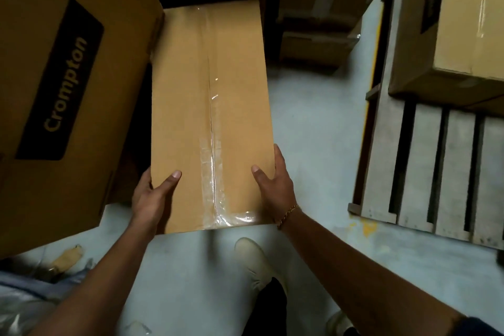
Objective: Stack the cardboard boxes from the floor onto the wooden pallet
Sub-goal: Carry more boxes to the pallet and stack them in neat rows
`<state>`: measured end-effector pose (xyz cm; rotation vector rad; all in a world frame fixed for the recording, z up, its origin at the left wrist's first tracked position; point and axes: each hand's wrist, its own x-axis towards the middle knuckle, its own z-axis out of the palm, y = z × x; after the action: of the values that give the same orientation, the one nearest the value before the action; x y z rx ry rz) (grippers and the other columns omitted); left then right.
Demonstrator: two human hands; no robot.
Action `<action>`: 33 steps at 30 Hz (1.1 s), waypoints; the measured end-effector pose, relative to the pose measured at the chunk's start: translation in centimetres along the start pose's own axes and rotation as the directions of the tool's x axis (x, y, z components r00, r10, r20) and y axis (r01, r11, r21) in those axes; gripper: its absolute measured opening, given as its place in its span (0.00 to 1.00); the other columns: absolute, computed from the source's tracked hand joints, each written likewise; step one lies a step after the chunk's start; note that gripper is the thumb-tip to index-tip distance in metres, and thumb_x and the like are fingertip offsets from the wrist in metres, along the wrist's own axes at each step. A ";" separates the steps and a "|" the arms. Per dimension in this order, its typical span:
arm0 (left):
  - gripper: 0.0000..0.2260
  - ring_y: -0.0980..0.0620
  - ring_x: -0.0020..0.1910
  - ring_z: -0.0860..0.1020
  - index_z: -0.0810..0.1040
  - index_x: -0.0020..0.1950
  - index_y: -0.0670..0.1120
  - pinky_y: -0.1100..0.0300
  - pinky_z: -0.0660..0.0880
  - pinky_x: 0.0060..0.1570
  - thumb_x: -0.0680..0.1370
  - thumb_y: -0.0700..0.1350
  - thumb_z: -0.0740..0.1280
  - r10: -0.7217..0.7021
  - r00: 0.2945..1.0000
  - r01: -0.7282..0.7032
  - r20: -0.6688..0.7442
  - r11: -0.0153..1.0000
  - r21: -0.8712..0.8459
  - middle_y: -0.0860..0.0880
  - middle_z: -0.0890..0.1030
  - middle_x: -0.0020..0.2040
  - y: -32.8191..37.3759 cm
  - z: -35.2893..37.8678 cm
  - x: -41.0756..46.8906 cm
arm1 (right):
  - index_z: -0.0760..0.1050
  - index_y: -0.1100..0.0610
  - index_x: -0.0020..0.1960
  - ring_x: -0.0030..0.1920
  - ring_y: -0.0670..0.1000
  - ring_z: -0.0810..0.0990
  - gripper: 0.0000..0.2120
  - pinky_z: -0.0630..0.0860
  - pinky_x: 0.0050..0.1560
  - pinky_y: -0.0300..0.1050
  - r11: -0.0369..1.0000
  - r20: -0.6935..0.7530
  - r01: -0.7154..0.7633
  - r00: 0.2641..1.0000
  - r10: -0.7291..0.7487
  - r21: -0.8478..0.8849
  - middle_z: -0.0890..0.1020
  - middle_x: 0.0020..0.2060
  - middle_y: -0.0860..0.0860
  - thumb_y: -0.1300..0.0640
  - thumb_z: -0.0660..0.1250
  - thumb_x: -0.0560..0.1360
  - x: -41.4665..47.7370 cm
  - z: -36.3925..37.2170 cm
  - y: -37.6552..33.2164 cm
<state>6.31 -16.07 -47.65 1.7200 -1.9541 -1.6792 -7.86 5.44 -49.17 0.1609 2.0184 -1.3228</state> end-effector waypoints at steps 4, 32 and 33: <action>0.24 0.50 0.60 0.80 0.75 0.72 0.52 0.46 0.75 0.64 0.77 0.49 0.75 -0.003 0.999 0.003 0.034 1.000 -0.018 0.52 0.83 0.61 -0.5 -0.5 -0.3 | 0.56 0.49 0.83 0.76 0.51 0.68 0.36 0.66 0.76 0.50 1.000 -0.018 -0.004 1.000 0.004 -0.026 0.67 0.78 0.49 0.53 0.70 0.81 -1.0 0.1 0.6; 0.35 0.52 0.60 0.79 0.73 0.75 0.54 0.50 0.74 0.60 0.70 0.61 0.78 0.026 0.974 -0.047 0.223 0.995 0.091 0.53 0.81 0.62 1.0 -0.3 2.5 | 0.57 0.44 0.81 0.63 0.40 0.71 0.34 0.68 0.64 0.39 0.989 -0.218 -0.048 0.973 0.078 0.141 0.70 0.59 0.28 0.57 0.68 0.81 -4.5 0.8 1.1; 0.37 0.53 0.60 0.79 0.73 0.75 0.54 0.49 0.74 0.60 0.68 0.63 0.78 0.023 0.975 -0.045 0.222 0.995 0.093 0.54 0.81 0.62 1.0 -0.3 2.5 | 0.57 0.44 0.81 0.62 0.40 0.71 0.34 0.68 0.64 0.38 0.989 -0.220 -0.051 0.972 0.082 0.141 0.69 0.57 0.26 0.57 0.68 0.81 -4.5 0.7 1.2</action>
<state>4.92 -18.27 -48.24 1.5786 -2.1799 -1.8640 -3.62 6.58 -47.45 0.4565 2.0886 -1.4532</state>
